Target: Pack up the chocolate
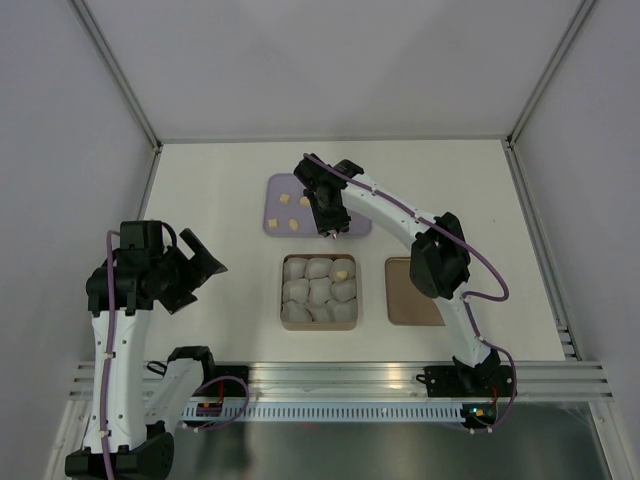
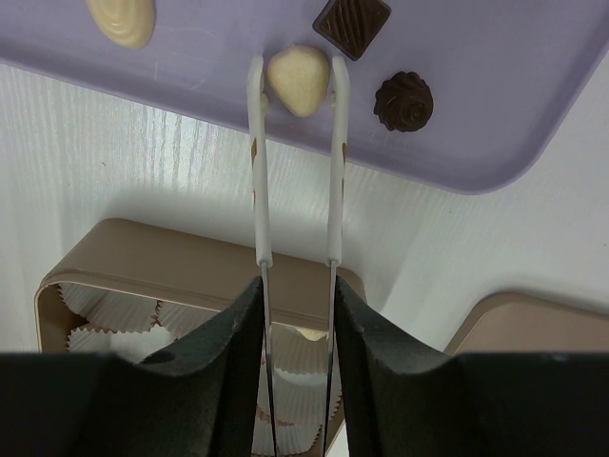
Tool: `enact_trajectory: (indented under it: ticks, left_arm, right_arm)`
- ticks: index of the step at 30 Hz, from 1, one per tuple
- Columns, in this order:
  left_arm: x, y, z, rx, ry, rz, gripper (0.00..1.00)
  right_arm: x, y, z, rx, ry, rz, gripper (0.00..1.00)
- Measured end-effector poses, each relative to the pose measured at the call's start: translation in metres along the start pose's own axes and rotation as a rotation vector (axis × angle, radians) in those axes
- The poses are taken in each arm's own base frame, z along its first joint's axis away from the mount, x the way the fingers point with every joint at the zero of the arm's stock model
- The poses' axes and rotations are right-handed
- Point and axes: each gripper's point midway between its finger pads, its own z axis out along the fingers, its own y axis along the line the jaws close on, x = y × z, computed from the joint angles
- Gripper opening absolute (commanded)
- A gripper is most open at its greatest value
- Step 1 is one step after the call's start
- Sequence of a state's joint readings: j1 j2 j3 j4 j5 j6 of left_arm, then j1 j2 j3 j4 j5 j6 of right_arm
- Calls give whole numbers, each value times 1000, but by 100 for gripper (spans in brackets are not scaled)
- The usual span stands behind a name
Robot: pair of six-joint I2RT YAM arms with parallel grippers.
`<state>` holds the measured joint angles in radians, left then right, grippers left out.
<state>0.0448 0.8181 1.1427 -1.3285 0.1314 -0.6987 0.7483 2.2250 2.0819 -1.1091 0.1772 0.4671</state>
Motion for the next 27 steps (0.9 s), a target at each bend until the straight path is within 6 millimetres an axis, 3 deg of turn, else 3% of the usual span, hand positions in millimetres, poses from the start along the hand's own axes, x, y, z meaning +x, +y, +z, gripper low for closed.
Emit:
enact_trajectory:
  ticks: [27]
  left_arm:
    - [1, 1, 0, -1, -3, -1, 100]
  right_arm:
    - [3, -5, 3, 18, 7, -25, 18]
